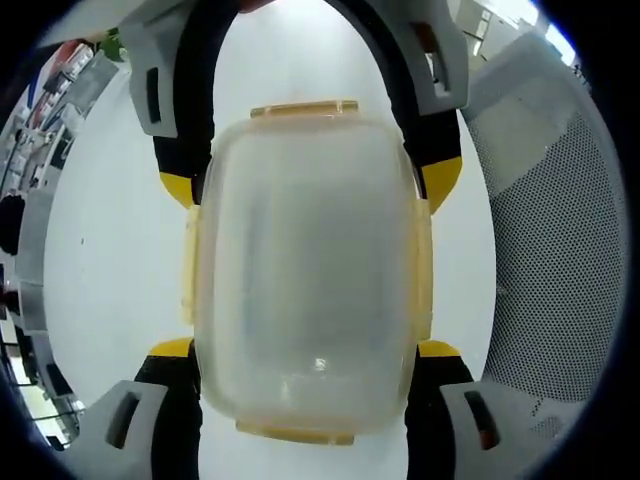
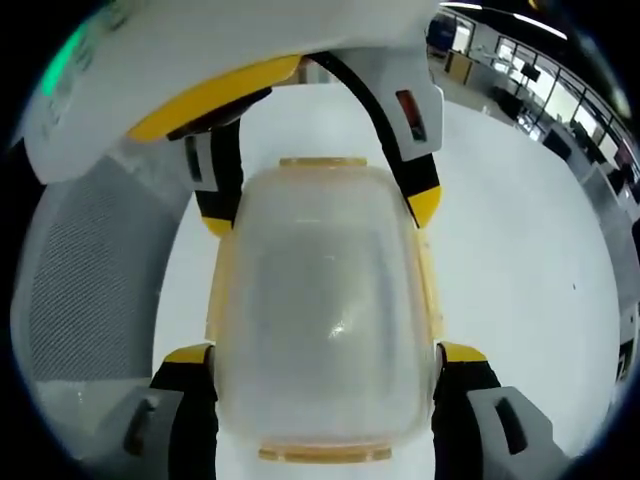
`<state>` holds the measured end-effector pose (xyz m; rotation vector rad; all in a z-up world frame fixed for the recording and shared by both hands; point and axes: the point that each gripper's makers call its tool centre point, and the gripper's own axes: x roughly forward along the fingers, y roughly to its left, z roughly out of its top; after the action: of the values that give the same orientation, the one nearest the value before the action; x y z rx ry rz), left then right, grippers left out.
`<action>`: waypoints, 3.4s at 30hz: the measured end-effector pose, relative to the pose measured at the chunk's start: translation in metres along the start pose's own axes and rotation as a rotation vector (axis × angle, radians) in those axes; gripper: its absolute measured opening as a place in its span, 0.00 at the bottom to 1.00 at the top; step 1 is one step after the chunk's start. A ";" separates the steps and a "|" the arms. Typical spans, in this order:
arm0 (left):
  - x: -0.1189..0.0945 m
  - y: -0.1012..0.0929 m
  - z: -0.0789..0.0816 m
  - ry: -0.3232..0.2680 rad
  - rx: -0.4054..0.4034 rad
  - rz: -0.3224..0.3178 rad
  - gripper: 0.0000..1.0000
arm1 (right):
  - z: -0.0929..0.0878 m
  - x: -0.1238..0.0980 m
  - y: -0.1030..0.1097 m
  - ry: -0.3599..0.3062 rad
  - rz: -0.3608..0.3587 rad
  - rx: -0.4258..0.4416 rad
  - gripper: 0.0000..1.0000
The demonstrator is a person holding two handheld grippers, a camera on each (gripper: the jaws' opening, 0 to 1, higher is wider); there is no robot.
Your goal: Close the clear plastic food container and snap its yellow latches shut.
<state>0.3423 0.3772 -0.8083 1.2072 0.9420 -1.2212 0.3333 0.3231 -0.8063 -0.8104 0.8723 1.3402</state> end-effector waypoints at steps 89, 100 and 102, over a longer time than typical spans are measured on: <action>0.011 0.060 -0.020 -0.055 0.011 0.039 0.87 | 0.018 0.011 -0.056 0.035 -0.022 0.025 0.89; 0.013 0.074 -0.019 -0.061 0.010 0.037 0.87 | 0.017 0.010 -0.070 0.040 -0.024 0.023 0.90; 0.013 0.077 -0.019 -0.062 0.011 0.037 0.87 | 0.017 0.010 -0.072 0.040 -0.024 0.023 0.90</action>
<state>0.4215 0.3893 -0.8124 1.1838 0.8654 -1.2286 0.4064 0.3376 -0.8077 -0.8297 0.9054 1.2945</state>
